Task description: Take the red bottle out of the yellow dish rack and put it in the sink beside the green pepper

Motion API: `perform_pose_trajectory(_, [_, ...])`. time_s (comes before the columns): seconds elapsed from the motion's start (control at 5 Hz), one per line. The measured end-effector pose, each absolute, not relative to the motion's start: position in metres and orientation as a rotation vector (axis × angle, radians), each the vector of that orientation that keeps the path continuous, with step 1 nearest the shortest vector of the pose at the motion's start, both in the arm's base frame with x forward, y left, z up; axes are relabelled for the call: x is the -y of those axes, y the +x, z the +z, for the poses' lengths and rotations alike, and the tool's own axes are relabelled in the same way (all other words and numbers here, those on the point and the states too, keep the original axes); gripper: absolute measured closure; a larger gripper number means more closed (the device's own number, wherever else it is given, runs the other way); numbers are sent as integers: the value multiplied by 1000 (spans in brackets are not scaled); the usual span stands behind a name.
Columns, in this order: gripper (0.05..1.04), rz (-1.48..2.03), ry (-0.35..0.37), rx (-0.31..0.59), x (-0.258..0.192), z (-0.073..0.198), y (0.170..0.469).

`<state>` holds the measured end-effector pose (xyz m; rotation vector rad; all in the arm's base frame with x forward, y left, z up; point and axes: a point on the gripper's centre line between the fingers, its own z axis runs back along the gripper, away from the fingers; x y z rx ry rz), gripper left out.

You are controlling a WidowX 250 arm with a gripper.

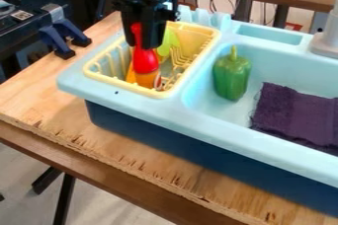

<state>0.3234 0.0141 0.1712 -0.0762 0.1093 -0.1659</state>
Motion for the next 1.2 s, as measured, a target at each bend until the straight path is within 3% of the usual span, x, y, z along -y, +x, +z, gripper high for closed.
perform_pose_trajectory(0.4, [735,-193,-96,-104,-8,172,324])
perform_pose_trajectory(0.8, [735,-280,-80,88,17,229,327])
perform_pose_trajectory(1.0, [734,-328,-43,99,37,243,325])
perform_pose_trajectory(1.2, [735,-357,-80,90,55,243,321])
